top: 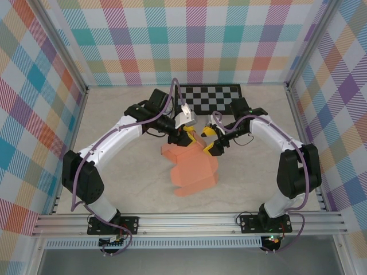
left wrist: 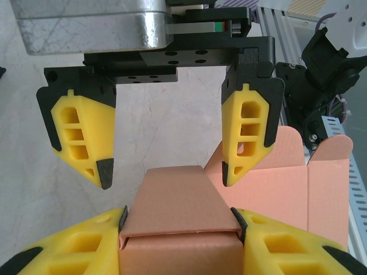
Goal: Fold the paper box
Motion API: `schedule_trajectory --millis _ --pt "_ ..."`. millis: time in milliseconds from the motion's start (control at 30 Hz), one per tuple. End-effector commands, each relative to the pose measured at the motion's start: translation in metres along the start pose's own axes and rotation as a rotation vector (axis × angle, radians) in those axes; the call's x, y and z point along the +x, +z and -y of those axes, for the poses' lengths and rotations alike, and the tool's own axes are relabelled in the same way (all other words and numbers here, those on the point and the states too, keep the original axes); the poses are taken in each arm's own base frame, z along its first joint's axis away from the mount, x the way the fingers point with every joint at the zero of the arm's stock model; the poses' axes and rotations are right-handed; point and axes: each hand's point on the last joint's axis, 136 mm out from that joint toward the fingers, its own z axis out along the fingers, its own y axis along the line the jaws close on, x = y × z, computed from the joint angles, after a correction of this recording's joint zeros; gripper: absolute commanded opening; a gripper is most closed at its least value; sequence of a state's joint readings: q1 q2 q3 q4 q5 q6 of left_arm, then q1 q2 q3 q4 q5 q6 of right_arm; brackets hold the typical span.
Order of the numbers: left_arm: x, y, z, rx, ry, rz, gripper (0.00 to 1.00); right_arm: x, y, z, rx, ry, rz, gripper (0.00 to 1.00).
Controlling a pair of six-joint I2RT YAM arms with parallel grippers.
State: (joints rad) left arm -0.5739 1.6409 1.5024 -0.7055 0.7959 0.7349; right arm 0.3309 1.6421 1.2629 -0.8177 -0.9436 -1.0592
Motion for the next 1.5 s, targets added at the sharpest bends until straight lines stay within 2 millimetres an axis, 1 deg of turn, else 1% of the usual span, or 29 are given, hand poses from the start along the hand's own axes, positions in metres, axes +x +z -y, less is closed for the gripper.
schedule_trajectory --millis 0,100,233,333,600,700,733,800,867,967,1000,1033,1100,1133,1200,1267,1333,1400,1467 --pt "-0.02 -0.004 0.011 0.048 0.052 0.054 0.29 -0.008 0.005 -0.004 -0.038 -0.034 0.019 0.84" --pt "-0.021 -0.003 0.011 0.049 0.054 0.058 0.29 -0.006 0.01 -0.006 -0.043 -0.046 0.003 0.79" --pt "-0.023 -0.003 0.012 0.056 0.056 0.065 0.28 -0.005 0.015 -0.002 -0.03 -0.058 -0.013 0.71" --pt "-0.023 -0.001 0.013 0.063 0.056 0.066 0.28 -0.005 0.015 0.003 -0.018 -0.056 -0.023 0.61" --pt "-0.017 0.005 0.013 0.071 0.043 0.048 0.29 -0.009 0.015 0.008 0.009 -0.061 -0.014 0.46" --pt "-0.016 0.007 0.012 0.068 0.038 0.04 0.29 -0.008 0.015 0.01 0.015 -0.045 -0.017 0.42" --pt "-0.015 0.009 0.012 0.068 0.038 0.037 0.29 -0.008 0.015 0.011 0.021 -0.039 -0.018 0.45" --pt "-0.013 0.011 0.011 0.067 0.035 0.03 0.29 -0.008 0.015 0.013 0.028 -0.023 -0.015 0.44" --pt "-0.012 0.012 0.01 0.064 0.034 0.027 0.29 -0.008 0.015 0.014 0.031 -0.015 -0.012 0.4" --pt "-0.01 0.014 0.008 0.055 0.022 0.027 0.29 -0.008 0.016 0.015 0.04 -0.007 -0.008 0.39" --pt "-0.009 0.015 0.006 0.05 0.02 0.024 0.29 -0.008 0.015 0.016 0.044 -0.002 -0.006 0.4" --pt "-0.007 0.016 0.004 0.037 0.012 0.02 0.29 -0.008 0.015 0.017 0.045 0.007 -0.005 0.44" --pt "-0.003 0.018 -0.003 0.005 0.001 0.004 0.29 -0.01 0.011 0.021 0.065 0.034 0.003 0.57" --pt "0.0 0.019 -0.007 -0.017 -0.009 -0.008 0.29 -0.011 0.006 0.021 0.065 0.049 0.019 0.63" --pt "0.005 0.02 -0.017 -0.065 -0.036 -0.022 0.29 -0.013 -0.009 0.027 0.099 0.092 0.052 0.68" --pt "0.009 0.022 -0.03 -0.122 -0.074 -0.032 0.31 -0.017 -0.025 0.026 0.116 0.116 0.101 0.74" --pt "0.011 0.023 -0.041 -0.163 -0.113 -0.024 0.31 -0.02 -0.041 0.025 0.152 0.124 0.138 0.78" --pt "0.01 0.024 -0.052 -0.196 -0.166 -0.006 0.31 -0.028 -0.055 0.018 0.163 0.116 0.191 0.8" --pt "0.009 0.028 -0.061 -0.206 -0.234 0.014 0.31 -0.034 -0.067 0.019 0.228 0.13 0.209 0.81"
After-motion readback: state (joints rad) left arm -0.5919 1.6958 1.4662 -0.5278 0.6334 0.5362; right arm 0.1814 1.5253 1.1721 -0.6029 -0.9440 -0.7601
